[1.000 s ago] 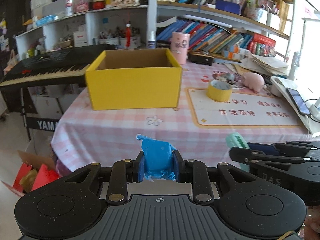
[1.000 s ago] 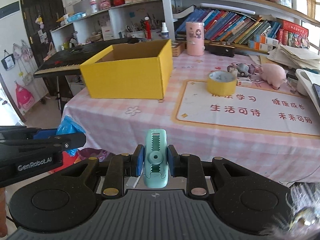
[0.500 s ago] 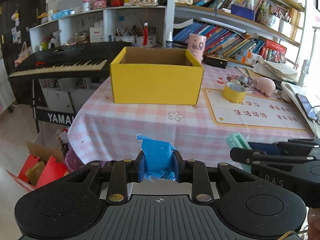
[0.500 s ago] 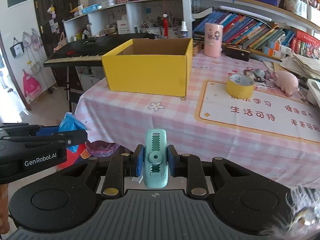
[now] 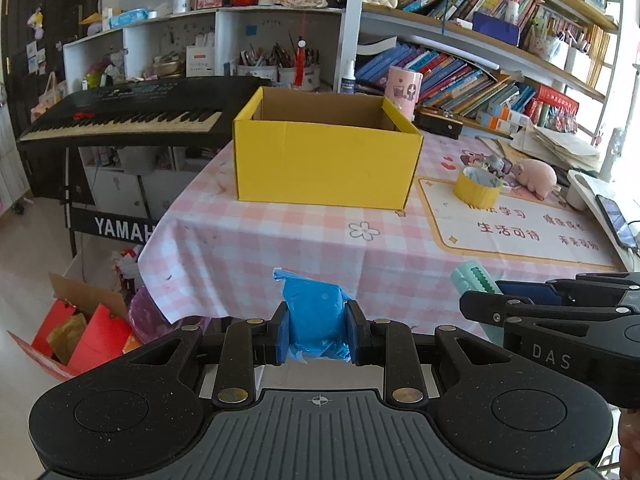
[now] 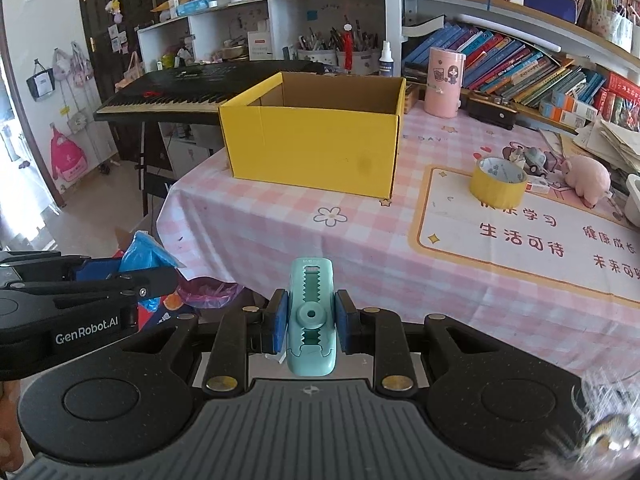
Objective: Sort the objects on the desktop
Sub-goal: 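Carry the blue object and mint-green clip with both tools over the yellow box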
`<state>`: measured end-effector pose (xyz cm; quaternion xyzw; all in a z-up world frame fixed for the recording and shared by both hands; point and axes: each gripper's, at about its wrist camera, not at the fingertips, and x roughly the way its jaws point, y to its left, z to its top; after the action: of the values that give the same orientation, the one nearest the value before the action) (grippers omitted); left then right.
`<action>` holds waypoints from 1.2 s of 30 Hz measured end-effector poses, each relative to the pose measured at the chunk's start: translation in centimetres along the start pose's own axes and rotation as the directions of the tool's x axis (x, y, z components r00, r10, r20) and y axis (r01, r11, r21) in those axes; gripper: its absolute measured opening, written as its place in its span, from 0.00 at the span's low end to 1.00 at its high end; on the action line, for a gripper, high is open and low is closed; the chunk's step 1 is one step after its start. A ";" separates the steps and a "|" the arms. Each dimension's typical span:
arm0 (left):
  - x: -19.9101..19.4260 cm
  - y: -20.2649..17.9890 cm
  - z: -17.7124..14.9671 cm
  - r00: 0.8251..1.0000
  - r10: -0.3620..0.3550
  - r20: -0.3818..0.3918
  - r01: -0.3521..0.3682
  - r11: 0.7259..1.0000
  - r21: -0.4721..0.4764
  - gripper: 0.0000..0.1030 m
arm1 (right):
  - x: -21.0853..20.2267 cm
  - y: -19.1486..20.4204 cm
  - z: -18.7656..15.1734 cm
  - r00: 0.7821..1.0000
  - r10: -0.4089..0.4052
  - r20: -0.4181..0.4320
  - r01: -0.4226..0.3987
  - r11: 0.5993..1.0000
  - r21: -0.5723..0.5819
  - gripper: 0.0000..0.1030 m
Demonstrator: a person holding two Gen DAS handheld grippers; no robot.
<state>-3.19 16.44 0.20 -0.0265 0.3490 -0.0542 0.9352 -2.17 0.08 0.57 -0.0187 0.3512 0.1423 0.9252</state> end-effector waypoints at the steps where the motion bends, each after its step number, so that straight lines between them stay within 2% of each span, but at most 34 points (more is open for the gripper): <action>1: 0.0 0.2 0.1 1.000 0.003 0.001 -0.003 1.000 -0.003 0.25 | 0.0 0.0 0.0 1.000 0.000 -0.001 0.000 1.000 0.000 0.22; 12: 0.7 0.8 0.8 1.000 -0.003 0.006 0.003 1.000 0.001 0.25 | 0.8 0.9 0.9 1.000 0.011 -0.002 -0.011 1.000 -0.027 0.22; 24: 2.0 1.0 1.9 1.000 0.023 0.004 -0.023 1.000 0.020 0.25 | 2.7 1.0 2.2 0.999 0.045 -0.015 -0.045 0.999 -0.026 0.22; 29: 3.3 0.8 3.4 0.999 0.036 0.016 -0.036 0.999 0.027 0.25 | 4.2 0.6 3.1 0.998 0.067 -0.015 -0.067 0.997 -0.030 0.22; 36: 5.4 0.2 7.2 0.996 0.040 0.077 -0.042 0.998 0.035 0.25 | 6.3 -0.7 6.5 0.995 0.091 0.040 -0.090 0.995 -0.040 0.22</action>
<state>5.57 16.07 2.15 -0.0044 0.3125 -0.0404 0.9490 6.74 1.83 1.32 -0.0172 0.3295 0.1911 0.9244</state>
